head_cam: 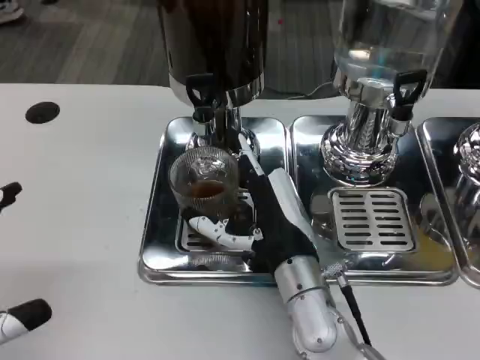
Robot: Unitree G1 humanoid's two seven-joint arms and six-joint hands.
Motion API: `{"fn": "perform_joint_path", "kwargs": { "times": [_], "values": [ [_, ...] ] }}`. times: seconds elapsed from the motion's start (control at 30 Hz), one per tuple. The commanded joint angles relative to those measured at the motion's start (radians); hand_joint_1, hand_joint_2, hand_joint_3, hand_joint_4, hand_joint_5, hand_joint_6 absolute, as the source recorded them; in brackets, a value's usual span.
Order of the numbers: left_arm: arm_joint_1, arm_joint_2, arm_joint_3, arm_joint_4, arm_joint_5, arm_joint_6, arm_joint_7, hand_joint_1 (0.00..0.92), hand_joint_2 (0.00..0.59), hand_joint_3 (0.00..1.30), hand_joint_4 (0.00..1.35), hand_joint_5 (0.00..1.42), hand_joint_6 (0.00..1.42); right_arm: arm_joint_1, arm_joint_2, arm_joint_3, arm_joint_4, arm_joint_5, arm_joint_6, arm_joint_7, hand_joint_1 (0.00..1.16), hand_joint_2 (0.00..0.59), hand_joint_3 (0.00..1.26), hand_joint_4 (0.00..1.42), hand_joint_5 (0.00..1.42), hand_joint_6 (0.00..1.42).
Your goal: Grasp the cup under the faucet to collect the drink, then remove the cup.
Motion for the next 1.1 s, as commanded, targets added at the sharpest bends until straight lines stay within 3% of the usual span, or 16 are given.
{"fn": "perform_joint_path", "kwargs": {
  "times": [0.03,0.33,0.87,1.1],
  "values": [
    [0.009,-0.006,0.017,0.007,-0.012,-0.007,-0.009,0.000,0.007,0.00,0.00,0.00,0.00,-0.015,0.027,0.004,0.013,-0.005,0.007,-0.014,0.88,0.183,0.03,0.09,0.15,0.18],
    [0.002,-0.010,0.010,0.000,-0.012,-0.005,-0.014,0.000,0.008,0.00,0.00,0.00,0.00,0.017,0.016,-0.001,0.004,0.002,-0.005,-0.036,0.88,0.183,0.17,0.22,0.24,0.22],
    [0.004,-0.014,0.012,-0.006,-0.014,-0.006,-0.018,0.000,0.008,0.00,0.00,0.00,0.00,0.064,0.000,-0.016,-0.024,0.012,-0.018,-0.038,0.88,0.200,0.32,0.31,0.29,0.24],
    [0.006,-0.019,0.011,-0.007,-0.016,-0.006,-0.017,0.000,0.008,0.00,0.00,0.00,0.00,0.124,-0.027,-0.011,-0.114,0.005,-0.013,-0.028,0.88,0.201,0.34,0.32,0.30,0.25]
  ]
}}
